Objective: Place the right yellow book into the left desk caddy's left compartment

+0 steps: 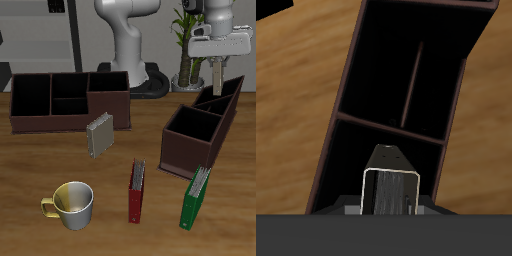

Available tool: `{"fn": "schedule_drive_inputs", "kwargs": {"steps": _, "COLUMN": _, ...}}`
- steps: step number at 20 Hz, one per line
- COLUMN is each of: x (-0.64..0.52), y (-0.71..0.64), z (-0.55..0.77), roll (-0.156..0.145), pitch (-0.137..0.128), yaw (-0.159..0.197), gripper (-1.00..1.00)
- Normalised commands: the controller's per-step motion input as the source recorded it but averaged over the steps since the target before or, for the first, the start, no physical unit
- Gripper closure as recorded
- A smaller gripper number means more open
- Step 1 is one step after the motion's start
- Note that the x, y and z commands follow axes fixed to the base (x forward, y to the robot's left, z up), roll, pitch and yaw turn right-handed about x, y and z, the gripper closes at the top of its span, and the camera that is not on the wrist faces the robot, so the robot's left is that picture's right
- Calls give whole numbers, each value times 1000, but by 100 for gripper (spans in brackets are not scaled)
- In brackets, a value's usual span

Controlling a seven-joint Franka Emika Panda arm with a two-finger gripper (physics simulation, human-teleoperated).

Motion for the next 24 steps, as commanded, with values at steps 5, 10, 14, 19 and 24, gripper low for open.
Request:
{"fn": "schedule_drive_inputs", "kwargs": {"steps": 5, "x": 10, "y": 71, "z": -152, "roll": 21, "pitch": 21, "yaw": 7, "gripper": 100}}
{"fn": "schedule_drive_inputs", "kwargs": {"steps": 10, "x": 32, "y": 33, "z": -138, "roll": 10, "pitch": 21, "yaw": 1, "gripper": 100}}
{"fn": "schedule_drive_inputs", "kwargs": {"steps": 14, "x": 45, "y": 48, "z": -240, "roll": 32, "pitch": 52, "yaw": -12, "gripper": 100}}
{"fn": "schedule_drive_inputs", "kwargs": {"steps": 19, "x": 135, "y": -21, "z": -220, "roll": 0, "pitch": 36, "yaw": -14, "gripper": 100}}
{"fn": "schedule_drive_inputs", "kwargs": {"steps": 24, "x": 140, "y": -34, "z": -322, "roll": -5, "pitch": 74, "yaw": -19, "gripper": 100}}
